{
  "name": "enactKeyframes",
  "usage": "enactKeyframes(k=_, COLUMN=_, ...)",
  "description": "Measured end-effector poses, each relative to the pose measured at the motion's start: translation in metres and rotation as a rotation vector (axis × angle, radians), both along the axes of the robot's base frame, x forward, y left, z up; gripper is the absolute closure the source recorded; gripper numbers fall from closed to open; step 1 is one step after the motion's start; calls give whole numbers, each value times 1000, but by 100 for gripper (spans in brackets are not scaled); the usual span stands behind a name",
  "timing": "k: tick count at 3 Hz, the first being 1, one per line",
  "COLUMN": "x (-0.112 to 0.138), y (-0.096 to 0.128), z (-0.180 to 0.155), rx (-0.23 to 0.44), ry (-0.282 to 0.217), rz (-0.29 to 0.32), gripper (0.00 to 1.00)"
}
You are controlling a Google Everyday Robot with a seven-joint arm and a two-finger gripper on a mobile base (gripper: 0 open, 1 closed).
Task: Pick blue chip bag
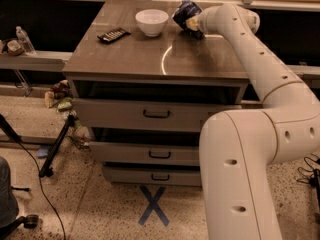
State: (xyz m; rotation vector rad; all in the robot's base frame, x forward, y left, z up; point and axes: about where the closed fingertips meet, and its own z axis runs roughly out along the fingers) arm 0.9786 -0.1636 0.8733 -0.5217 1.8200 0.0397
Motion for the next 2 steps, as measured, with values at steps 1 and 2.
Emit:
enactKeyframes(k=1, x=-1, y=1, z=7, rx=25, ry=-20, rz=3, gripper=87)
enactKeyframes(k=2, x=-10, y=1, z=31, rx=73, ry=-76, rz=9, gripper=100)
